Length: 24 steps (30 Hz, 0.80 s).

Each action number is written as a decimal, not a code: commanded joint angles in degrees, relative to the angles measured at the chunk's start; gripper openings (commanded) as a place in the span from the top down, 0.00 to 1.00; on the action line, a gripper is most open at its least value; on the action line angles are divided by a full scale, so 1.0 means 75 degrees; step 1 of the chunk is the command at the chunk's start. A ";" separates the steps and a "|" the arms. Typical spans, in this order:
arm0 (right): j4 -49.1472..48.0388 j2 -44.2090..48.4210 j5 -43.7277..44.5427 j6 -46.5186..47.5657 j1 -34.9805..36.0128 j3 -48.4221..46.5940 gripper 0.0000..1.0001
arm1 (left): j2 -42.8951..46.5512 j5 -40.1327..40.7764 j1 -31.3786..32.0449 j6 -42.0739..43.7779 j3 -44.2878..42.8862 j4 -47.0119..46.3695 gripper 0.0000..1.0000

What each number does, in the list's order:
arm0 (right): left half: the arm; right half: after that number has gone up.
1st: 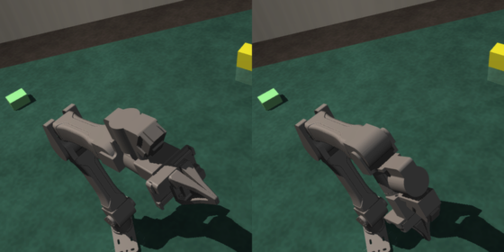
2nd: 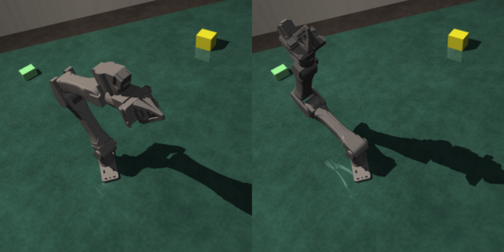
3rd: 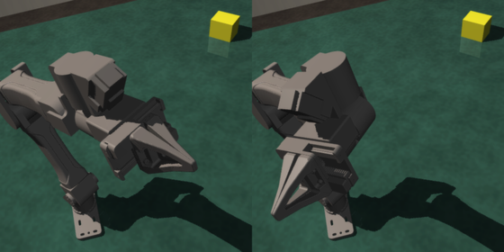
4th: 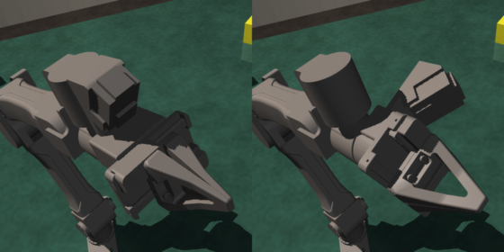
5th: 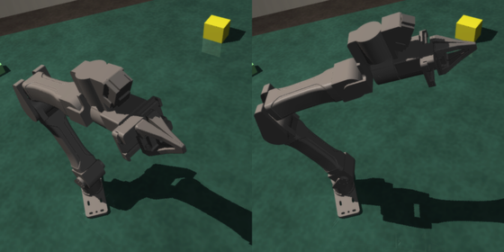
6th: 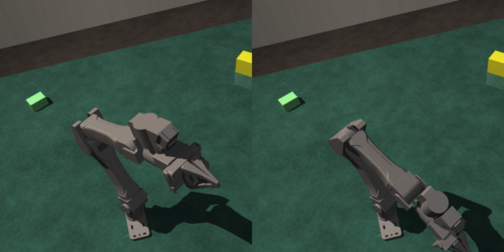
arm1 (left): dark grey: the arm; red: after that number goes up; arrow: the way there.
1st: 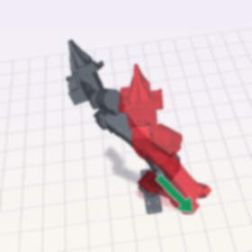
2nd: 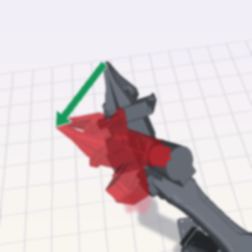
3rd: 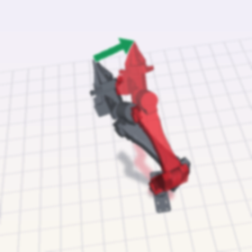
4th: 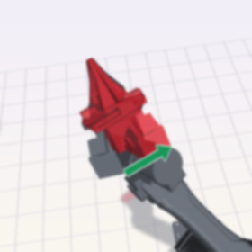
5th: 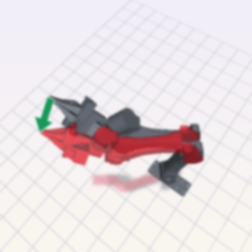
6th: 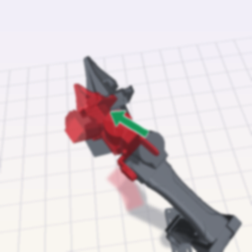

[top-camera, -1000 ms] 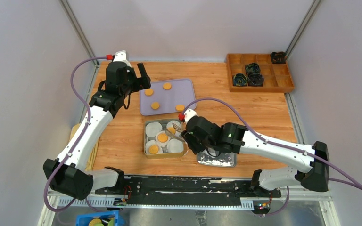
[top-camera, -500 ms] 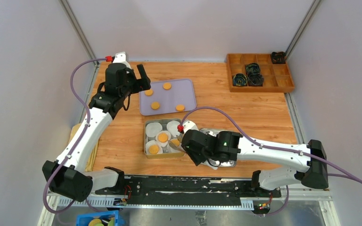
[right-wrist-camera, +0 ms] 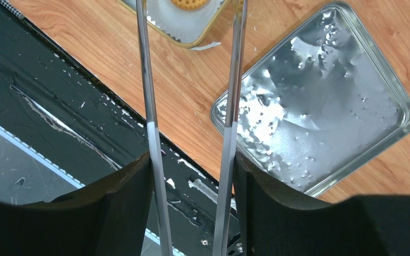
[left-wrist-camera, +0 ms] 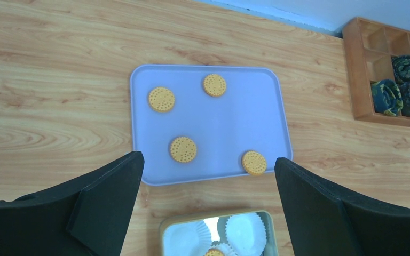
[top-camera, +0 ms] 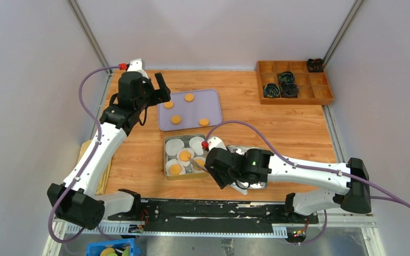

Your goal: Pack the cookies

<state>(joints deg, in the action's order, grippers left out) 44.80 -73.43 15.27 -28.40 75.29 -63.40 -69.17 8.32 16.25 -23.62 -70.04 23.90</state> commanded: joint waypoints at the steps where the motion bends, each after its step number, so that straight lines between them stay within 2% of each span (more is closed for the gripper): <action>1: 0.0247 0.0185 0.0587 -0.0120 0.0127 -0.0178 0.43 | 0.0190 -0.0054 -0.0034 0.0054 0.0002 0.0025 0.00; 12: -0.0036 0.0417 0.2765 0.0503 -0.0070 -0.0799 0.50 | 0.0175 -0.0124 -0.0034 0.0077 -0.0199 0.0039 0.00; 19: -0.1329 -0.0246 0.2186 0.1522 -0.1316 -0.1200 0.50 | 0.0003 -0.0113 -0.0034 0.0096 -0.0234 0.0021 0.00; 24: -0.2323 -0.1547 0.1421 0.2095 -0.2288 -0.1712 0.47 | -0.0091 -0.0104 -0.0034 0.0085 -0.0311 -0.0043 0.00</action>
<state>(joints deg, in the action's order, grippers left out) 35.55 -78.48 29.39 -17.78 62.61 -72.93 -69.10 7.90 16.25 -23.59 -70.35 23.90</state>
